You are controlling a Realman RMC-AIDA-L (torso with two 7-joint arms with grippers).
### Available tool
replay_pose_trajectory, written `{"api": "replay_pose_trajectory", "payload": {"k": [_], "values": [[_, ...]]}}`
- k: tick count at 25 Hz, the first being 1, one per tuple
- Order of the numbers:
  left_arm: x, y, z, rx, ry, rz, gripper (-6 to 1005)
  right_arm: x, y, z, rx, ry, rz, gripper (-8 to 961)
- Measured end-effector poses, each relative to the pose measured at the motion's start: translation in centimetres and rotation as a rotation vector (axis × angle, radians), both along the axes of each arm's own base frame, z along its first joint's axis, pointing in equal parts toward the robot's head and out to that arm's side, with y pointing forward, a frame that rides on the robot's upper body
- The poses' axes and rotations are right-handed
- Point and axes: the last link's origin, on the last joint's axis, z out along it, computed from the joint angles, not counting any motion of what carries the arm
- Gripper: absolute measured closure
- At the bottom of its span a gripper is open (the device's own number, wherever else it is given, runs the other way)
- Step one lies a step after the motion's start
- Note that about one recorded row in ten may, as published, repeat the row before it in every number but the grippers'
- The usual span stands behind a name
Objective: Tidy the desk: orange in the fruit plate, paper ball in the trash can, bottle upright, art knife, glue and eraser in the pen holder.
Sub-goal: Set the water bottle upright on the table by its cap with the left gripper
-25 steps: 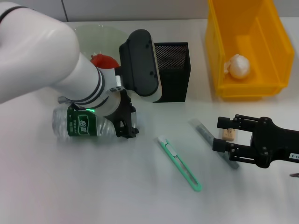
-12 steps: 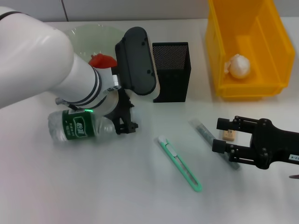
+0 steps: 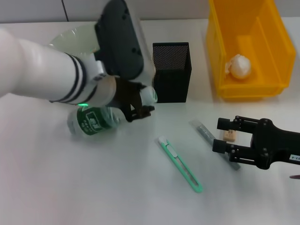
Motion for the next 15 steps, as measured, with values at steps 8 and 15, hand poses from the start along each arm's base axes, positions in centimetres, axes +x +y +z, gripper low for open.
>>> {"api": "replay_pose_trajectory", "payload": {"k": [8,15], "values": [[0.0,-0.2,3.8,0.081,-0.223,0.044,541,-0.1,0.1,0.0,-0.001,0.001,0.003,276],[-1.8,-0.5,6.2,0.120,-0.405,0.092,539,-0.1,0.1,-0.1,-0.002,0.003,0.001,277]]}}
